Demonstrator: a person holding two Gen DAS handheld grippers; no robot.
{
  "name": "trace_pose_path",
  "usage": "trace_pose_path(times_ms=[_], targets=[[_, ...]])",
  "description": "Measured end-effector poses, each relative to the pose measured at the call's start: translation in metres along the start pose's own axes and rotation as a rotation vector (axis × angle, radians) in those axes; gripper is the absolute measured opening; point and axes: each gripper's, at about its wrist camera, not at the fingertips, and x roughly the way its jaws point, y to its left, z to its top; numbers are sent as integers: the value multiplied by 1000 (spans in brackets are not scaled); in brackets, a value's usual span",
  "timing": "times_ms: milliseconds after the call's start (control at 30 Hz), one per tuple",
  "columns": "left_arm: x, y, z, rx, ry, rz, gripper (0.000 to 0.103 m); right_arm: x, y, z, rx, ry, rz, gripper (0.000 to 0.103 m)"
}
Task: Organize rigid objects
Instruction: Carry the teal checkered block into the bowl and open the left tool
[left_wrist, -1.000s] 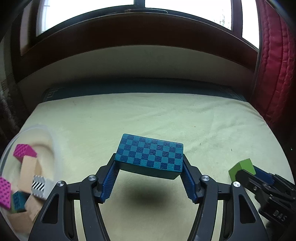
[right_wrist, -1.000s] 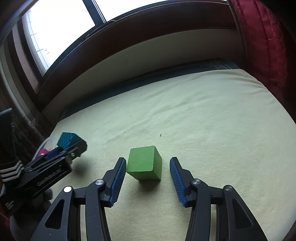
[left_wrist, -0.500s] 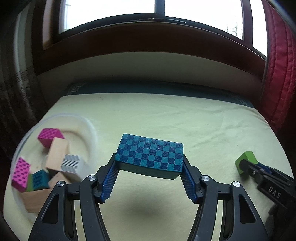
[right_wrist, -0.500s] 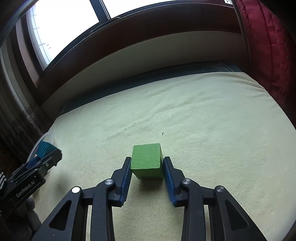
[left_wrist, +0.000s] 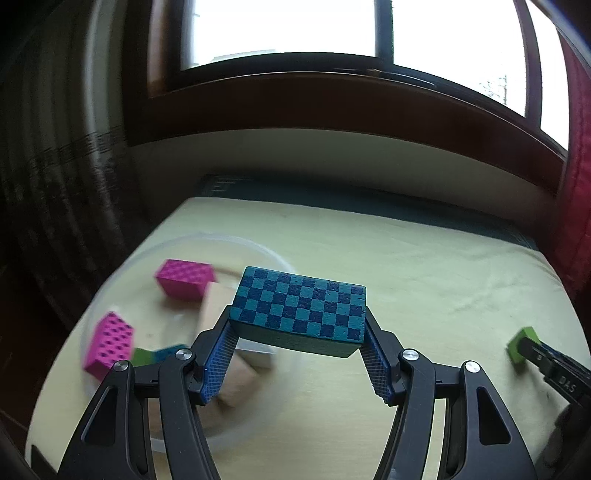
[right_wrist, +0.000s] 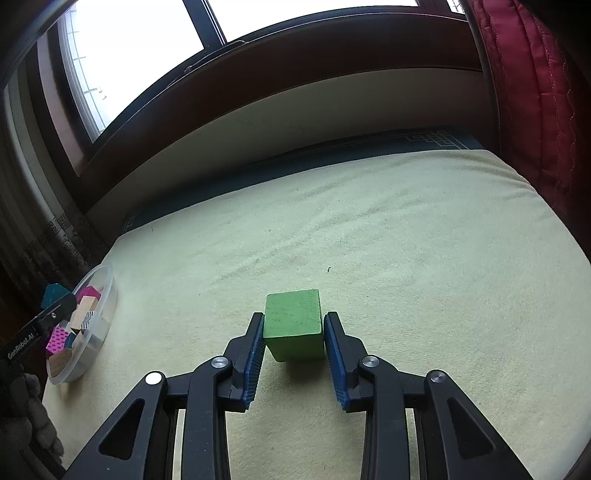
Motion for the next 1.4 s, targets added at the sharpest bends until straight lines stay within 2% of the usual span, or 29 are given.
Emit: trace_pose_path(times_ms=[367,1400], targets=[[0,49,1,-72,-15,91,64,0,2,0,-1,-2,0,34],[-2,68,-2,-120,-49,174,64,-1,4,-2,3,-3,-4,34]])
